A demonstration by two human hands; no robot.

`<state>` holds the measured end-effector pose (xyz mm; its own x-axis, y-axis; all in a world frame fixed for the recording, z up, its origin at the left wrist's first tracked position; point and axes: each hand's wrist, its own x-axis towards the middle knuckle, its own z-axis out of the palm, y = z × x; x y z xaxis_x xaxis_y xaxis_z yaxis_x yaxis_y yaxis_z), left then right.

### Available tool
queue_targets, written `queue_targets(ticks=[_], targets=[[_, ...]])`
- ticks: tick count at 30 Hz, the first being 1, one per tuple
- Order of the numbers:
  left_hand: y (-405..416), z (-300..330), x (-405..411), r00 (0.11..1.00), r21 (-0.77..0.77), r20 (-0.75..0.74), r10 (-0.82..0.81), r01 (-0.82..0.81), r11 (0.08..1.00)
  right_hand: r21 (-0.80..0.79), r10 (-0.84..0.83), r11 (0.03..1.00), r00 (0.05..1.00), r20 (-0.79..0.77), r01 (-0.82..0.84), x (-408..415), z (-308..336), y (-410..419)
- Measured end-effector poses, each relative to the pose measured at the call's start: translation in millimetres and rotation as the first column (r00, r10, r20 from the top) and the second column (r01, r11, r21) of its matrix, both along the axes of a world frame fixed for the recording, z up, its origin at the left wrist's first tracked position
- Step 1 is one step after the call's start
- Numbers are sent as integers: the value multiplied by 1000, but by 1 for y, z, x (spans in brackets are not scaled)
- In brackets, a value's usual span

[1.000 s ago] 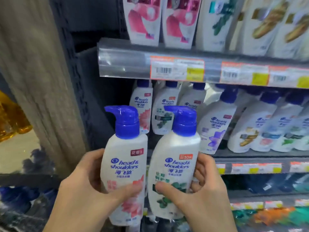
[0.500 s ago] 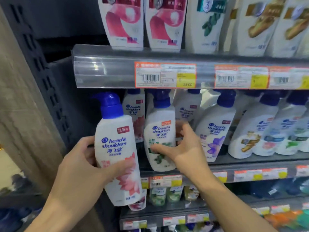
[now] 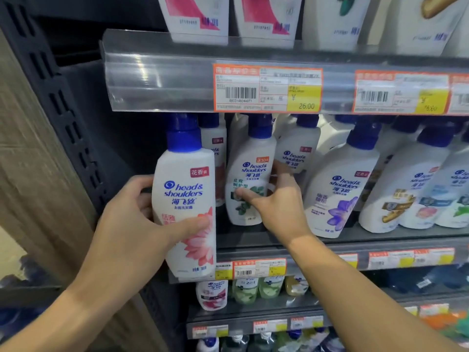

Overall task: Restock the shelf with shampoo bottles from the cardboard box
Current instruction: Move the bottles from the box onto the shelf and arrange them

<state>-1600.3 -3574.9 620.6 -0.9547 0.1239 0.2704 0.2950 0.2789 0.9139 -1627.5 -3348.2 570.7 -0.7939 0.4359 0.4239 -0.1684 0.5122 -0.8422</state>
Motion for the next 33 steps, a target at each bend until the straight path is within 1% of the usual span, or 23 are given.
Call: queue_targets(ticks=[2,5,9,15,18,20,22,23,24,25,26,27,28,30,33], targets=[[1,0,-1,1000,3,-9,5,-5,1000,5,-4,1000,1000,-14,4,-1,-1,1],[3,1,-3,1000,-2,-14,9,-9,1000,2,-12,1000,1000,9,12,-1,-4,1],[6,1,-8,999,-8,-29,30,-30,1000,45,-32,999,999,15,31,-1,-4,0],[15,2,-13,997,-9,-47,54,-54,998,50,5,999,999,38,-7,1,1,4],[20,1,-18,998,-4,-47,50,-50,999,13,47,999,997,55,-48,1,5,6],[22,0,-22,997,-10,-50,54,-55,998,18,45,999,997,66,-47,6,2,6],[25,0,-26,997,-18,-52,65,-66,998,38,15,999,991,129,-20,18,-7,3],[26,0,-28,996,-23,-52,73,-74,997,58,5,998,980,201,-17,27,-15,0],[27,0,-30,995,-31,-50,83,-84,996,113,-11,993,955,295,-23,34,-23,-2],[29,0,-33,994,-40,-47,95,-96,995,219,-48,975,920,390,-42,41,-31,-3],[30,-2,-35,993,-46,-46,107,-109,993,357,-103,931,886,452,-73,44,-38,-3],[31,-3,-38,992,-46,-43,116,-118,992,481,-156,871,868,471,-104,46,-44,-3],[33,-6,-40,992,-43,-37,121,-123,992,570,-195,812,862,468,-126,46,-47,-3],[37,-11,-46,991,-40,-27,133,-134,990,655,-228,738,854,468,-162,44,-50,-3],[41,-20,-54,988,-27,-16,155,-155,987,691,-247,702,852,463,-172,43,-52,-2]])
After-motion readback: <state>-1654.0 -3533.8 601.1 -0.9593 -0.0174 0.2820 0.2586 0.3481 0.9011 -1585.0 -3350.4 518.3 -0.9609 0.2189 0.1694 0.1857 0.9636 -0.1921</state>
